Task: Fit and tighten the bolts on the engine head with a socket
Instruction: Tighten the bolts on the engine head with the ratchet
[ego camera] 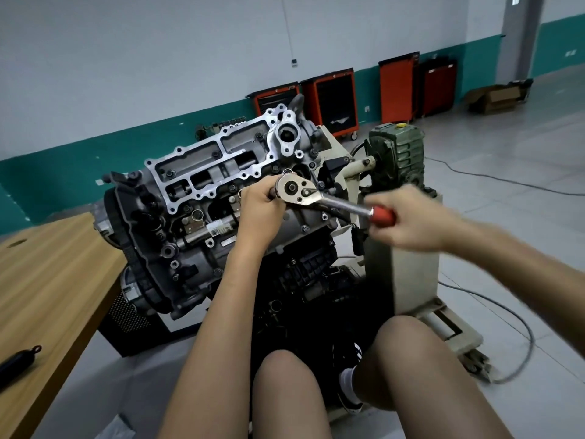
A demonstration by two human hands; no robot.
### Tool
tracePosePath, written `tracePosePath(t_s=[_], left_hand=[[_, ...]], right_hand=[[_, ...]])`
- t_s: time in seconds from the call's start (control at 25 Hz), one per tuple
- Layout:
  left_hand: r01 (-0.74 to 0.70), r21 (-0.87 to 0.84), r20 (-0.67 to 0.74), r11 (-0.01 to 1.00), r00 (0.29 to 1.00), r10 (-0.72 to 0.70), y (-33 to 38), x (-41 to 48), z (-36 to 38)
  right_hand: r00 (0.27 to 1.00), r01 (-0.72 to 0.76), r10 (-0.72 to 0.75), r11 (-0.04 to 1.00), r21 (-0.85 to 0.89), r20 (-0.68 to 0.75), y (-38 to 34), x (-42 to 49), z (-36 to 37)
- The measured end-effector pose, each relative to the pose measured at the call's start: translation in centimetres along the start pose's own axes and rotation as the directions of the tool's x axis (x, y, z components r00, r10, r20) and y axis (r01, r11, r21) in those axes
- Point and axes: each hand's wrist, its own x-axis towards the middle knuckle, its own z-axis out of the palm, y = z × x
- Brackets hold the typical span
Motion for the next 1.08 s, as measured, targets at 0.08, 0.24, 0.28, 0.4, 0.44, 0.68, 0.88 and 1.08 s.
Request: tracePosePath(t_s=[0.08,0.24,0.28,0.4,0.44,0.68,0.88,1.08], left_hand=[[0.002,-0.022,-0.034,1.0,0.999,-0.002,-0.1,-0.1,-0.3],[0.022,-0.05,-0.045,0.998,0.999,-0.024,-0.3,-0.6,-0.1],[0.011,-0.038,-0.062,0.999,0.998,-0.014,0.0,-0.7,0.1],[0.004,-0.049,-0.08,0.999,0.997,-0.008,0.1,-0.8,0.2],[0.017,-0.048,-0.067,0.999,0.998,-0.02,0.2,-0.7,0.0],[0.026,-0.036,-0.007,0.999,1.0,-0.026,0.3,-0.5,-0.3],[0.045,-0.024,-0.057,0.999,0.997,-0.046,0.3,-0.4,-0.1],[0.027,-0.064,-0.059,0.998,0.998,-0.031,0.1,-0.8,0.1]], right_hand=[[0.997,0.055,-0.061,0.989,-0.14,-0.039,0.1,1.2,-1.4],[0.985,-0.032,0.074,0.966,0.255,-0.156,-2.0,-2.2,6.4],[0.974,-0.065,0.15,0.902,0.428,-0.167,-3.6,-3.1,9.2],[0.942,-0.088,0.316,0.567,0.819,-0.117,-9.3,-3.1,15.7],[0.938,-0.09,0.333,0.496,0.863,-0.093,-10.6,-2.7,16.7],[0.994,-0.091,0.105,0.923,0.373,-0.017,-3.1,-2.8,7.4],[0.998,0.027,-0.033,0.994,-0.109,-0.058,0.0,0.9,-1.1],[0.966,-0.059,0.178,0.858,0.51,-0.189,-5.0,-3.5,10.2]])
